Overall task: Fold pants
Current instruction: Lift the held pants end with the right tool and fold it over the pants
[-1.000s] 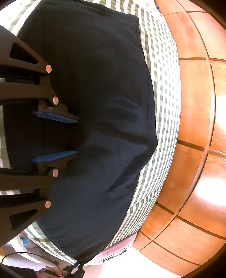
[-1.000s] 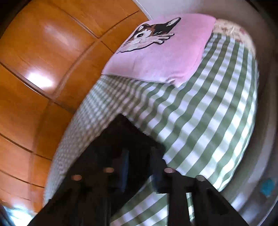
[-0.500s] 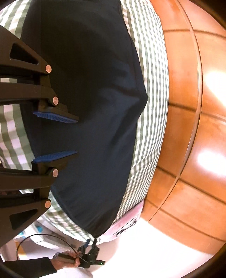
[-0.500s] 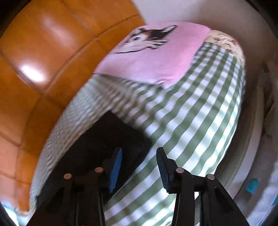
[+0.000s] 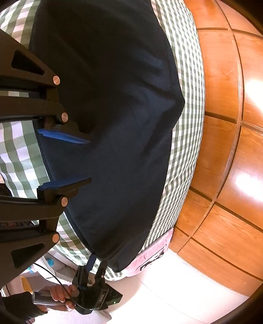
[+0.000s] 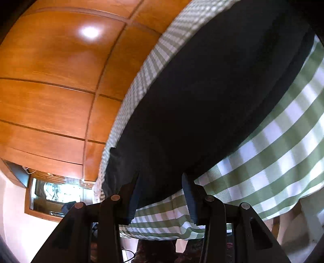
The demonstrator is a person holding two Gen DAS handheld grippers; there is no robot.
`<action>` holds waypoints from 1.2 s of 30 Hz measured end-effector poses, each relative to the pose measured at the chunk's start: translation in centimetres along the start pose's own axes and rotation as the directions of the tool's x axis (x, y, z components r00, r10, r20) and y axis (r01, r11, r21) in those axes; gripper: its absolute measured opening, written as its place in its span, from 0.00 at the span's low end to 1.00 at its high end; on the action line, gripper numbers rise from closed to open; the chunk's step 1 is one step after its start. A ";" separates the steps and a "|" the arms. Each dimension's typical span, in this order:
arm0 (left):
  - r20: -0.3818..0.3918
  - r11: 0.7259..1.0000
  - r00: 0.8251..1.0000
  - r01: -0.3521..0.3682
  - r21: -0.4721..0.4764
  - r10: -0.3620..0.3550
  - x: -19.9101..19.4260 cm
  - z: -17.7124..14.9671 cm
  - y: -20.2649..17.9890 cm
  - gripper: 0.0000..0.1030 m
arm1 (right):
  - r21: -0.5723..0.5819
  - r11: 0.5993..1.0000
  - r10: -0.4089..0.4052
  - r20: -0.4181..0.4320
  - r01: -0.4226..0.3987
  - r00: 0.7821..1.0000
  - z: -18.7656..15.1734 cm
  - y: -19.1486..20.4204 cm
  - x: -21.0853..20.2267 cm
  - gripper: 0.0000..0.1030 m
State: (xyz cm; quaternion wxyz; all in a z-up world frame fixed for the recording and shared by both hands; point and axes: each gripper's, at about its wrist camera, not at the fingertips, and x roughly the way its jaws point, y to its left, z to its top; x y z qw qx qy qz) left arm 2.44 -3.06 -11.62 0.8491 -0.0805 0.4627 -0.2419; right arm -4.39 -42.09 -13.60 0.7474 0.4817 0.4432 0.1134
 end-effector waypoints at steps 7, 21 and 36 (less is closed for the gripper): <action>0.017 1.000 1.000 0.012 -0.026 -0.012 -0.6 -0.1 0.6 0.32 | -0.027 0.998 -0.065 0.004 0.065 0.998 0.4 0.3 1.6 0.07; -0.033 0.999 0.999 0.037 0.014 -0.036 0.4 -0.5 -0.3 0.32 | -0.102 0.987 -0.131 -0.071 0.123 0.989 -0.1 -1.3 0.1 0.14; -0.047 0.998 0.999 -0.004 0.057 0.006 3.3 -0.4 -2.4 0.32 | -0.015 0.930 -0.357 0.200 0.367 0.913 6.4 -5.3 -6.5 0.00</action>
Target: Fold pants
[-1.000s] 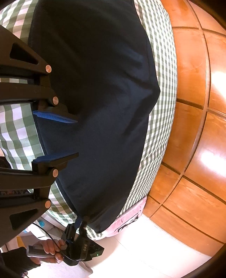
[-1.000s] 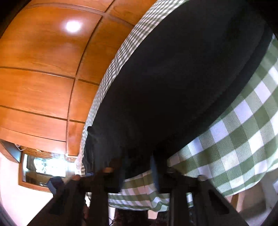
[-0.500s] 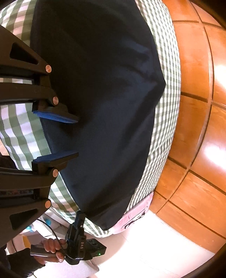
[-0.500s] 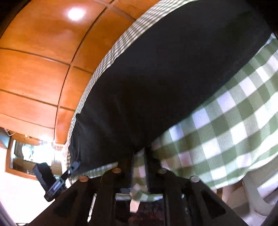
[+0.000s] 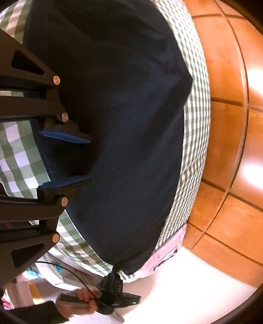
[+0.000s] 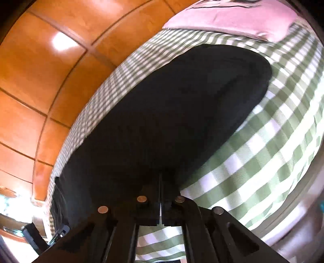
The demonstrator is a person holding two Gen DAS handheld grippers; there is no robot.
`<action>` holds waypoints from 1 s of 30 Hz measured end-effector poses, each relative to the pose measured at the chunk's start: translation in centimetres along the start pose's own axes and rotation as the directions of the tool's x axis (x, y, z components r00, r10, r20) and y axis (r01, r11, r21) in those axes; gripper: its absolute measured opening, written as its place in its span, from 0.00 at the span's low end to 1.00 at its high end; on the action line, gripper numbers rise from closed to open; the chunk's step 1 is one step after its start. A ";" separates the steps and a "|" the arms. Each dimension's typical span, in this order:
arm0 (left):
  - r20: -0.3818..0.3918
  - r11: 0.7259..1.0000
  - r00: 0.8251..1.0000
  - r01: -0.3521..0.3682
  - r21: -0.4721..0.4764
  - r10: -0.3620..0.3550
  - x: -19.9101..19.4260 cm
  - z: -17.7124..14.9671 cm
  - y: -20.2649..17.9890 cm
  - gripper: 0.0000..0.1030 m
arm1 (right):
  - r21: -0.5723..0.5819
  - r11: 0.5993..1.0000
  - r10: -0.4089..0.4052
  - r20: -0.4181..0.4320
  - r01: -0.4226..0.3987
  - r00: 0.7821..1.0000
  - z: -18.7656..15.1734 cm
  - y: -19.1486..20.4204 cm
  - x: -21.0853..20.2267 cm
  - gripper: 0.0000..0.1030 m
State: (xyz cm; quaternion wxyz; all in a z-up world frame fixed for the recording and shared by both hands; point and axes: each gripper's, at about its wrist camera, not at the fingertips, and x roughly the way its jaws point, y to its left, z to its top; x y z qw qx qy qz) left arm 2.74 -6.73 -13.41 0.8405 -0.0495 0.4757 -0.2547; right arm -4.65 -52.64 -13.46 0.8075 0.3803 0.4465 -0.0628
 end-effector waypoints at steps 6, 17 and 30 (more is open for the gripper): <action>-0.017 1.000 1.000 0.013 -0.023 -0.013 -0.3 0.5 0.1 0.32 | -0.105 0.993 -0.050 0.048 0.055 0.998 3.0 2.0 -2.0 0.04; -0.019 1.000 1.000 -0.015 -0.020 0.014 -0.1 0.6 -0.3 0.32 | 0.030 0.955 -0.297 0.043 0.296 0.954 17.4 -1.6 1.5 0.53; -0.014 0.999 0.999 -0.046 -0.015 0.046 0.5 0.9 -0.8 0.32 | -0.111 0.922 -0.356 0.129 0.370 0.925 17.6 -1.7 4.0 0.05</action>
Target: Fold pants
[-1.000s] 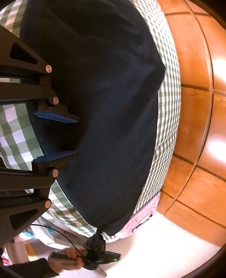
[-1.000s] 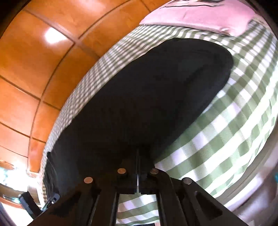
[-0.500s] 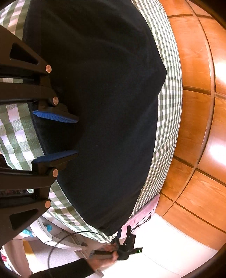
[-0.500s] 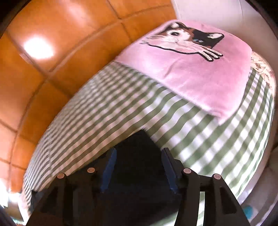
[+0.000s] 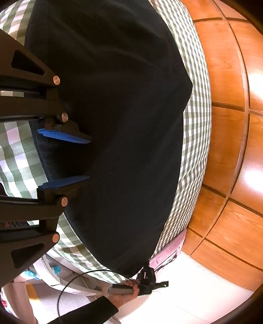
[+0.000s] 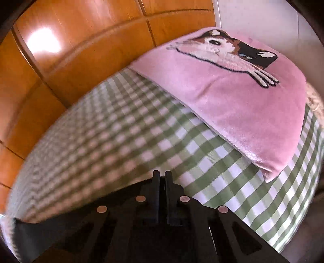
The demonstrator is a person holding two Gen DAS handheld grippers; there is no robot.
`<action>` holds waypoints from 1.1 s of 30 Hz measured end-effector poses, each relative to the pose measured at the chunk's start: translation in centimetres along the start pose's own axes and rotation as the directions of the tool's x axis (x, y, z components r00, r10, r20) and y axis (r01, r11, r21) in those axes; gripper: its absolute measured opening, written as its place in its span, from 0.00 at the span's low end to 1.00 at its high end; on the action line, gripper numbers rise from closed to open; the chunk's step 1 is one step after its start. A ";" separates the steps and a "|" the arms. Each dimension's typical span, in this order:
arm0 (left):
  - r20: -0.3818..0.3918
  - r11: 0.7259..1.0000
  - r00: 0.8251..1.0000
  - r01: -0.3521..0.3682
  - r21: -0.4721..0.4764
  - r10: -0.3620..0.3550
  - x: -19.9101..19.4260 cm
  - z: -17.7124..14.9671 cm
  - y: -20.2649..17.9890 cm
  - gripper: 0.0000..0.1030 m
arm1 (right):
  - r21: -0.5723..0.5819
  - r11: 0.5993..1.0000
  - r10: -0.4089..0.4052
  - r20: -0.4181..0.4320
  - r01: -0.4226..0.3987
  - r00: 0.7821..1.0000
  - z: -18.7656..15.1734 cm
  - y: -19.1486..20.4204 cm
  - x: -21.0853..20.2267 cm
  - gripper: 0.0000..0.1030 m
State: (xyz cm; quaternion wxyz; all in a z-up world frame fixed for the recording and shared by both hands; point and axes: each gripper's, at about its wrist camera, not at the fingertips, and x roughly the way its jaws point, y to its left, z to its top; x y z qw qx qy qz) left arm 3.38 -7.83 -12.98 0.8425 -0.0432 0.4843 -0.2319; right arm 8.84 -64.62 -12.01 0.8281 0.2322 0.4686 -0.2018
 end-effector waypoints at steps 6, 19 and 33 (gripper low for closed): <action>0.016 1.000 1.000 -0.013 0.002 0.013 -0.6 0.0 0.1 0.32 | 0.095 0.993 0.065 0.042 -0.069 0.997 -1.1 -2.7 -3.1 0.05; 0.050 0.989 0.995 -0.084 -0.125 0.091 -2.1 -0.2 3.5 0.32 | -0.037 0.999 -0.006 -0.060 0.004 0.998 -10.0 -1.0 -5.7 0.05; 0.155 0.927 0.936 -0.271 -0.258 0.317 -6.8 -0.9 9.7 0.33 | -0.269 0.912 0.305 -0.059 -0.310 0.950 -11.0 14.9 -9.9 0.43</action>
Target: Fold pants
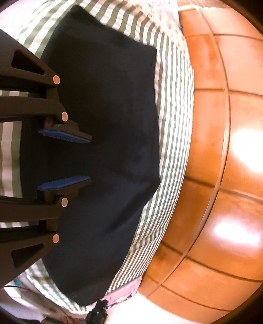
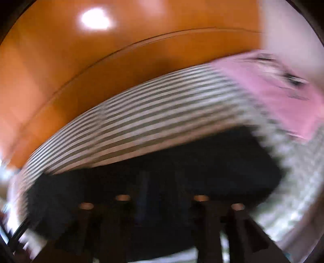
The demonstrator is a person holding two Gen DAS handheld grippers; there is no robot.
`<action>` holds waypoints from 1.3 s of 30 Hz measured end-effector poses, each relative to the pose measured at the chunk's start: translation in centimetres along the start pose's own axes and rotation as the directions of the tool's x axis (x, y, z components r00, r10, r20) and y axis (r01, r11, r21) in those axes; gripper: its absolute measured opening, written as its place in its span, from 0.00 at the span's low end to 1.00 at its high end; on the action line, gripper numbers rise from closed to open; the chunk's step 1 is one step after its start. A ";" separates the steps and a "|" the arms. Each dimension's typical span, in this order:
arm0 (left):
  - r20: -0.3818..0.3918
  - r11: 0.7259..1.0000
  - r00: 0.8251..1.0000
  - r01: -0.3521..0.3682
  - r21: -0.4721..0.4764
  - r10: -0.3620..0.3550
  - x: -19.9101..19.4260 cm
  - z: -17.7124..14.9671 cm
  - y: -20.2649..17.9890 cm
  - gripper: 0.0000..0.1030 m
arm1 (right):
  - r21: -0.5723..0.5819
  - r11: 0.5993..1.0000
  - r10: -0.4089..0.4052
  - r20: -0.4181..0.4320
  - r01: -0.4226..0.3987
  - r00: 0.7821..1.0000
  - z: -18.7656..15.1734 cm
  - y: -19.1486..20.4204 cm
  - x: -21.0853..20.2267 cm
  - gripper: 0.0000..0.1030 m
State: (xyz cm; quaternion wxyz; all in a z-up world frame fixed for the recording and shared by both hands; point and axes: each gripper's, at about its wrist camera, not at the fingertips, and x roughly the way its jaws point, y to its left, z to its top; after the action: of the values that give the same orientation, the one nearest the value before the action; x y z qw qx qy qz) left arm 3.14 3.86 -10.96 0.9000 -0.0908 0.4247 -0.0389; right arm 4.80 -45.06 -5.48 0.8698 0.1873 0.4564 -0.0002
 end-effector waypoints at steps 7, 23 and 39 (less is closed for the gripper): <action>0.017 0.996 0.999 -0.052 0.069 0.051 0.5 0.3 -0.2 0.33 | -0.151 0.885 0.389 -0.276 -0.439 0.879 -0.2 16.8 8.9 0.45; -0.043 0.997 0.996 -0.076 -0.008 0.076 3.7 -0.4 1.7 0.35 | -0.459 0.800 0.185 -0.423 -0.386 0.887 1.2 33.0 21.0 0.08; 0.014 0.991 0.994 -0.103 -0.081 0.105 0.5 -1.1 3.0 0.66 | -0.500 0.833 0.165 -0.185 -0.237 0.969 -0.4 30.1 15.2 0.39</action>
State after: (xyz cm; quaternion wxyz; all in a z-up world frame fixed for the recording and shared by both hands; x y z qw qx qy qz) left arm 2.60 6.56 -12.64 0.9002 -0.1047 0.4219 0.0259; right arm 18.47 -14.28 -7.95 0.8503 -0.0072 0.4748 0.2268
